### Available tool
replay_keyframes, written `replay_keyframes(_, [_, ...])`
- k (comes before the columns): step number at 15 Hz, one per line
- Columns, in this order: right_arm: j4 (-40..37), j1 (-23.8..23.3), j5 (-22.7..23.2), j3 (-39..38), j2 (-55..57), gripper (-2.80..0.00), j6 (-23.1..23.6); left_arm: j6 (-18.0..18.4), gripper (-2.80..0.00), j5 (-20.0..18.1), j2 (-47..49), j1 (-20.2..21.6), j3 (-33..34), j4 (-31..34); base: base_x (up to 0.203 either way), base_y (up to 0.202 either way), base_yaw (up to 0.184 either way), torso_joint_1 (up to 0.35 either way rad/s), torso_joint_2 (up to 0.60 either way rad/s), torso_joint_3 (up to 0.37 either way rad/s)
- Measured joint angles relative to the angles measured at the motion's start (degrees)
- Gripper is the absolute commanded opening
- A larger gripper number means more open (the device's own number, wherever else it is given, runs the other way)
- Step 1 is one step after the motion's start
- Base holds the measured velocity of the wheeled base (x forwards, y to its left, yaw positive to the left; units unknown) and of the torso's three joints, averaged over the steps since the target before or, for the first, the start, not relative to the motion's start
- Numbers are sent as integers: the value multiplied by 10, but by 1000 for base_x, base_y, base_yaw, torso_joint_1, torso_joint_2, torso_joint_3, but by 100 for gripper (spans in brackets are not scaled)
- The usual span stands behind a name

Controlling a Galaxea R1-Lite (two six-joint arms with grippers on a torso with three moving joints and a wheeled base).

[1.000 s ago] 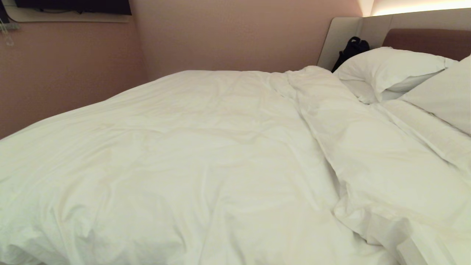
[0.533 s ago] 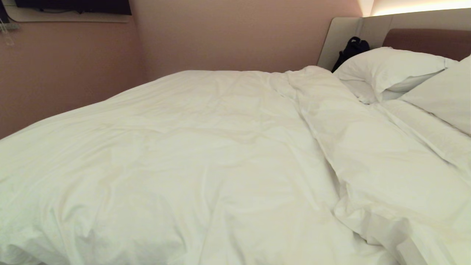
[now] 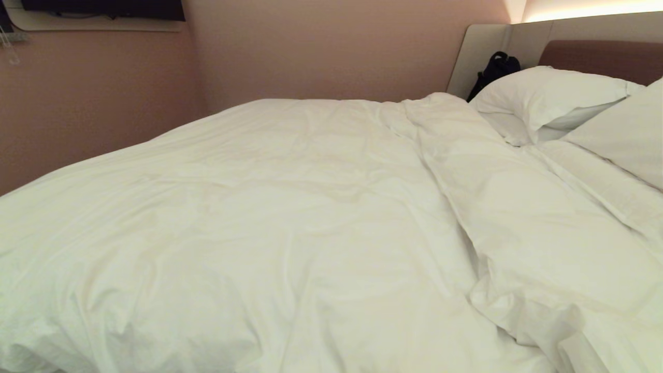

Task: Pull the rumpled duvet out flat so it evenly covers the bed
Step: Flatten the corners of the folded blanket

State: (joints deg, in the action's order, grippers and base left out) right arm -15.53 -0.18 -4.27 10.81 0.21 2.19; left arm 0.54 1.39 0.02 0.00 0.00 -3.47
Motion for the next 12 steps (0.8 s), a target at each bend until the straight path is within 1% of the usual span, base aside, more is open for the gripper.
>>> replay_keyframes(4, [84, 0, 2, -62, 0, -280, 1, 2, -280, 1, 0, 0, 0, 0, 0, 0, 0, 0, 0, 0])
replay_keyframes(6, [116, 0, 6, -80, 0, -280, 1, 2, -280, 1, 0, 0, 0, 0, 0, 0, 0, 0, 0, 0])
replay_keyframes(9, [145, 0, 11, -86, 0, -280, 1, 2, -280, 1, 0, 0, 0, 0, 0, 0, 0, 0, 0, 0])
replay_keyframes(12, [155, 0, 31, -103, -1, -280, 2, 1, -280, 1, 0, 0, 0, 0, 0, 0, 0, 0, 0, 0])
